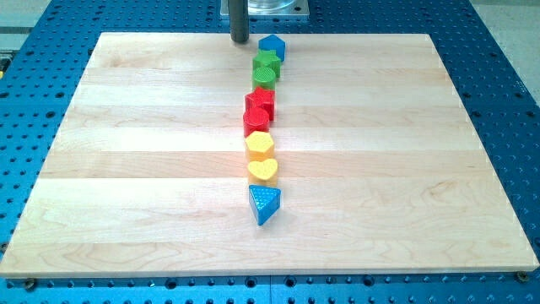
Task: Move the cube into the green star
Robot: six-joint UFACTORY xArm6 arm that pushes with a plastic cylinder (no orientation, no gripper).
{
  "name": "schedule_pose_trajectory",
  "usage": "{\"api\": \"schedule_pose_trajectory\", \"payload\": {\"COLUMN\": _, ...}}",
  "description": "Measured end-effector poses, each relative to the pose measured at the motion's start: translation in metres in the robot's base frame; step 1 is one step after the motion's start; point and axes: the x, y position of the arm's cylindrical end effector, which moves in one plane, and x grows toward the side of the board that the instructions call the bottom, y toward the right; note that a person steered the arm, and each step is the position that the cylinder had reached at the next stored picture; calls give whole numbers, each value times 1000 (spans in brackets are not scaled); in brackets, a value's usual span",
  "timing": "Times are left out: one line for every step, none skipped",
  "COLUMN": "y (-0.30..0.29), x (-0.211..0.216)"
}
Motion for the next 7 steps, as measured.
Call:
{"api": "schedule_pose_trajectory", "payload": {"y": -2, "x": 3}}
{"api": "schedule_pose_trajectory", "payload": {"y": -10, "x": 12}}
{"api": "schedule_pose_trajectory", "payload": {"y": -9, "x": 16}}
{"api": "schedule_pose_trajectory", "payload": {"y": -9, "x": 16}}
{"api": "schedule_pose_trajectory", "payload": {"y": -9, "x": 16}}
{"api": "schedule_pose_trajectory", "payload": {"y": -2, "x": 16}}
{"api": "schedule_pose_trajectory", "payload": {"y": 25, "x": 20}}
